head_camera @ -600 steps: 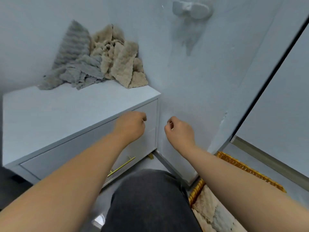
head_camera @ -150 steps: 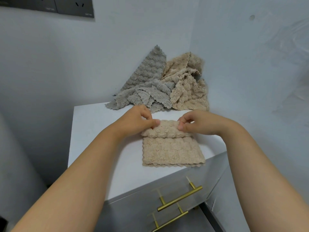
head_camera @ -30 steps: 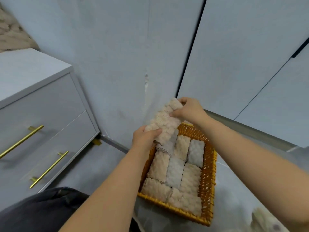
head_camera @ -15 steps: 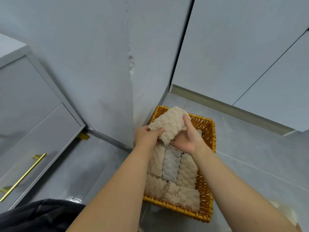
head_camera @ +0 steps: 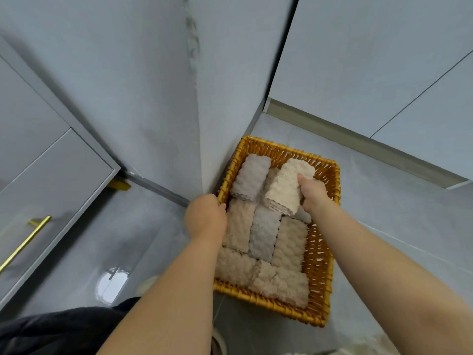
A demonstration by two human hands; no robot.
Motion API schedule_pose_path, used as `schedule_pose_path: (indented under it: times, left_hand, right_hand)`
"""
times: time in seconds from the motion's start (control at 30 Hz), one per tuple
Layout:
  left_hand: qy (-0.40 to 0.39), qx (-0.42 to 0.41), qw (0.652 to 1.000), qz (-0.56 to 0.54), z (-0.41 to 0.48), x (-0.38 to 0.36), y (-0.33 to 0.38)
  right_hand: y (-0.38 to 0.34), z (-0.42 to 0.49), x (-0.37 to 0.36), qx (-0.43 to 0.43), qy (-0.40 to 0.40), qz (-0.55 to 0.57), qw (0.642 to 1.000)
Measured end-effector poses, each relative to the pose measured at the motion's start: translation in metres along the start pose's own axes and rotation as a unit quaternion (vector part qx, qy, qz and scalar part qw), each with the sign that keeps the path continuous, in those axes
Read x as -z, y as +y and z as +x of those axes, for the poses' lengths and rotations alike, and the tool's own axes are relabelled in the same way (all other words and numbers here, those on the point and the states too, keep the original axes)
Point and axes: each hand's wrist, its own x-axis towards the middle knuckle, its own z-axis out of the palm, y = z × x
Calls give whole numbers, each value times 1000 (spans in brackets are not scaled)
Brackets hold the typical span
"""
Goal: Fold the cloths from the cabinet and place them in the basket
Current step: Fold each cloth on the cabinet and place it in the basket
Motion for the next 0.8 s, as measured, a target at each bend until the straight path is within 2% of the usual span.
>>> schedule_pose_path:
  times: [0.1,0.2,0.3,0.63,0.73,0.8]
  left_hand:
    - [8,26,999,-17,4,-3,-4]
    - [-44,48,998,-14,13,-12,-8]
    - [-73,42,996,-36,19,-18,-13]
    - [-112,27,992,-51,36,-22,-25]
    - [-110,23,993,-48,36,-23,-24]
    - [-112,19,993,-41,36,-23,-24]
  right_hand:
    - [1,21,-1,9,27,-80,996]
    - [5,41,-9,12,46,-119,992]
    - [12,51,-20,30,33,-167,985]
    - [29,73,-43,61,39,-151,986]
    - [34,75,-44,84,35,-240,967]
    - [38,70,-45,144,64,-299,941]
